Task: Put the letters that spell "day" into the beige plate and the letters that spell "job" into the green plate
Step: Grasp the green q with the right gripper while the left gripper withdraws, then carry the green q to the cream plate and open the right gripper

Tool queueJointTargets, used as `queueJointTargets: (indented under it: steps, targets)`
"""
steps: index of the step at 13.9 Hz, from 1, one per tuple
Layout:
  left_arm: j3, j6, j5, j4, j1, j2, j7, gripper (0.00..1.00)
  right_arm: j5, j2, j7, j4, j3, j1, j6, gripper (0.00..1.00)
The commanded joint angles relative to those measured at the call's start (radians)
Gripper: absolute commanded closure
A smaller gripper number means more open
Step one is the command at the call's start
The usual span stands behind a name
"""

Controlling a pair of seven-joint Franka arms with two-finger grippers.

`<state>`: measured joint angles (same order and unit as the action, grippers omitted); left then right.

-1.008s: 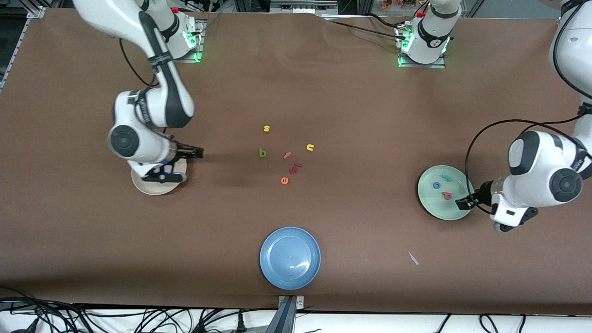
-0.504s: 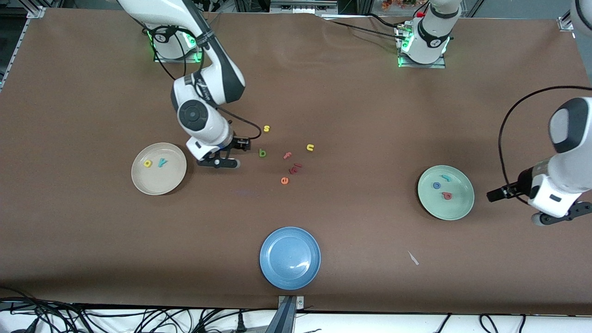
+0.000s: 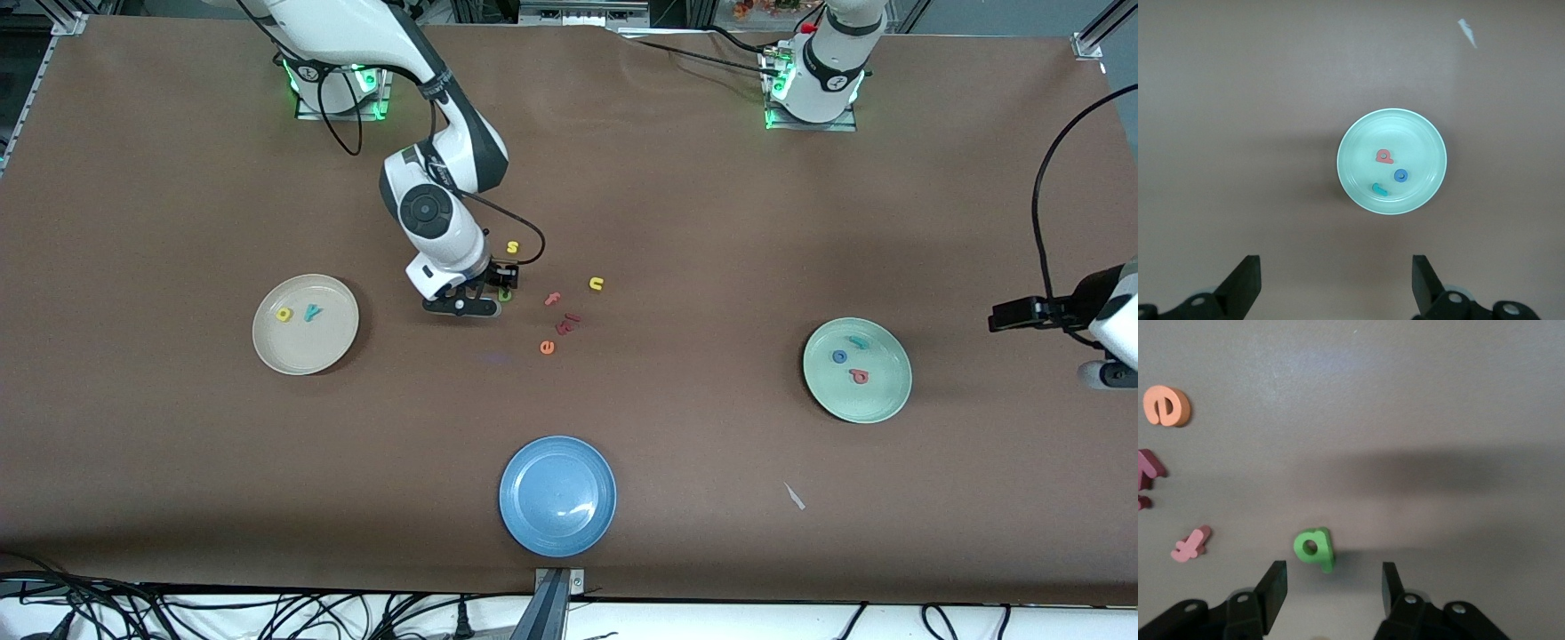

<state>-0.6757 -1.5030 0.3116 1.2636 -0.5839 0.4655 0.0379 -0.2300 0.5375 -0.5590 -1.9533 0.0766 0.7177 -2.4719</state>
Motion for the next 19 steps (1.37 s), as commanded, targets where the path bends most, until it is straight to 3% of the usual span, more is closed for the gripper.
queueJointTargets:
  steps: [1, 4, 7, 9, 10, 11, 15, 19]
  targets:
    - [0.002, 0.020, -0.019, 0.000, -0.002, -0.027, -0.050, 0.00, -0.014, 0.038, -0.028, -0.003, 0.002, 0.034, -0.083, 0.35]
    - [0.045, 0.020, -0.029, -0.024, 0.063, -0.031, -0.108, 0.01, -0.014, 0.039, -0.036, -0.006, 0.003, 0.037, -0.088, 0.45]
    - [0.311, 0.020, -0.197, -0.047, 0.226, -0.060, -0.136, 0.01, -0.011, 0.058, -0.038, -0.006, 0.003, 0.042, -0.108, 0.55]
    - [0.530, 0.018, -0.265, -0.043, 0.394, -0.068, -0.190, 0.01, -0.008, 0.059, -0.036, -0.006, 0.005, 0.043, -0.110, 0.78]
    - [0.612, 0.012, -0.288, -0.035, 0.464, -0.068, -0.191, 0.01, -0.008, 0.055, -0.035, -0.004, 0.006, 0.043, -0.107, 0.84]
    - [0.648, 0.009, -0.307, -0.026, 0.499, -0.068, -0.191, 0.02, -0.006, 0.052, -0.032, -0.004, 0.008, 0.043, -0.104, 0.86]
    - [0.648, -0.077, -0.305, 0.062, 0.510, -0.073, -0.170, 0.02, -0.002, 0.010, -0.024, 0.000, 0.029, 0.043, -0.044, 0.89]
    - [0.648, -0.091, -0.298, 0.066, 0.510, -0.074, -0.165, 0.01, 0.009, -0.091, 0.075, 0.005, 0.139, 0.043, 0.129, 0.89]
